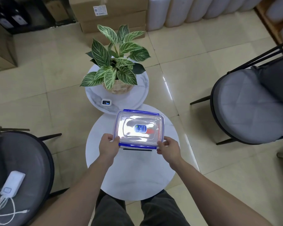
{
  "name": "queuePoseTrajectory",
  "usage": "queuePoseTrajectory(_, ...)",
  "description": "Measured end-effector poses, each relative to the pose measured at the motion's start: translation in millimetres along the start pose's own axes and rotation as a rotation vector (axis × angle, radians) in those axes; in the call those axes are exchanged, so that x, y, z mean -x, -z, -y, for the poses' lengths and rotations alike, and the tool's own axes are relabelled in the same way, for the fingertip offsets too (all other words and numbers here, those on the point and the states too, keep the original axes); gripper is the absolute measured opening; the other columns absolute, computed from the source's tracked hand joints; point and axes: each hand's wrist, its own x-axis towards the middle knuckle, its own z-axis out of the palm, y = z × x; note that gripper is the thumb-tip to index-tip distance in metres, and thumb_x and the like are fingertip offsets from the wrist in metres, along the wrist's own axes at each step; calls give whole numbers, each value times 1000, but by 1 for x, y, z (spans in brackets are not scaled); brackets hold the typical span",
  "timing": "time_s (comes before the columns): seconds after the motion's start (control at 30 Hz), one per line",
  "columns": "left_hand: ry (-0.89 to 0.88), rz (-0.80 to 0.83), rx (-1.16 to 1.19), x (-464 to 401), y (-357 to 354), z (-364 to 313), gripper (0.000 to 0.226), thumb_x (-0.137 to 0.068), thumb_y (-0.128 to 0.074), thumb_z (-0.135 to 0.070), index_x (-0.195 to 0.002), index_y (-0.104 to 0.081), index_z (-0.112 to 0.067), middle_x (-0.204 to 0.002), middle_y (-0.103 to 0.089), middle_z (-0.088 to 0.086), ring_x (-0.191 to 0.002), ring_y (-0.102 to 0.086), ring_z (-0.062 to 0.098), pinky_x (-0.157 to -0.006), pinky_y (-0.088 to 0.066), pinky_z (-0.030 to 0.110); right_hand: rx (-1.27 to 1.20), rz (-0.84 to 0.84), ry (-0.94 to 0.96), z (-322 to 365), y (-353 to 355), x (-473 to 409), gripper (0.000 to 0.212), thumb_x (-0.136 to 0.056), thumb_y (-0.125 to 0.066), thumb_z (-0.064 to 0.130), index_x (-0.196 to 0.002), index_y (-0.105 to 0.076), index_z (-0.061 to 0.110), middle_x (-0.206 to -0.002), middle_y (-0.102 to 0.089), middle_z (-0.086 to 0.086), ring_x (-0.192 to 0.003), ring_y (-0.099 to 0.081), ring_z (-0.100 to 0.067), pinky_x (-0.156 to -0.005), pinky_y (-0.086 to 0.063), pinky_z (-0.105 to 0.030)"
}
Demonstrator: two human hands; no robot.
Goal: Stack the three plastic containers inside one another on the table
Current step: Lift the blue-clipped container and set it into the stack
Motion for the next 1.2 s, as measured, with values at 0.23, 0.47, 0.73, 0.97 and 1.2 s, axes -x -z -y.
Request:
queuePoseTrajectory(0.23,21,2,-97,-5,-2,-2,22,-94,-61,-18,-111,-53,-6,-113,-61,15,-101,-64,32,-86,-58,46,-18,25,46,2,-1,-5,16,-95,-62,22,-105,-60,35,-84,-70,0,-71,-69,-17,-67,-61,-30)
queuePoseTrajectory(0.47,73,68,-23,-2,6,-2,19,-95,-57,-16,-111,-60,-7,-99,-65,9,-85,-62,24,-90,-56,45,1,40,1,-4,4,-13,39,-95,-44,7,-120,-65,28,-84,-73,-8,-68,-65,-20,-78,-62,-40)
queuePoseTrajectory(0.73,-142,39,-159,8,12,-16,32,-94,-54,-15,-118,-60,-35,-111,-63,-8,-89,-64,9,-60,-44,21,101,-28,66,-3,7,-18,39,-97,-54,22,-136,-58,23,-99,-68,5,-92,-70,-21,-82,-61,-41)
queuePoseTrajectory(0.97,-170,86,-219,11,14,-20,36,-94,-55,-17,-125,-63,-35,-116,-64,-13,-85,-61,-2,-48,-40,9,90,-54,63,-4,4,-16,39,-98,-57,22,-136,-57,22,-107,-65,5,-93,-67,-18,-83,-61,-40)
queuePoseTrajectory(1.2,-183,170,-266,11,19,-22,47,-95,-55,-18,-139,-54,-34,-124,-59,-11,-110,-56,15,-64,-42,15,85,-56,69,-5,6,-16,40,-97,-57,22,-137,-56,21,-114,-66,1,-91,-68,-17,-86,-61,-42)
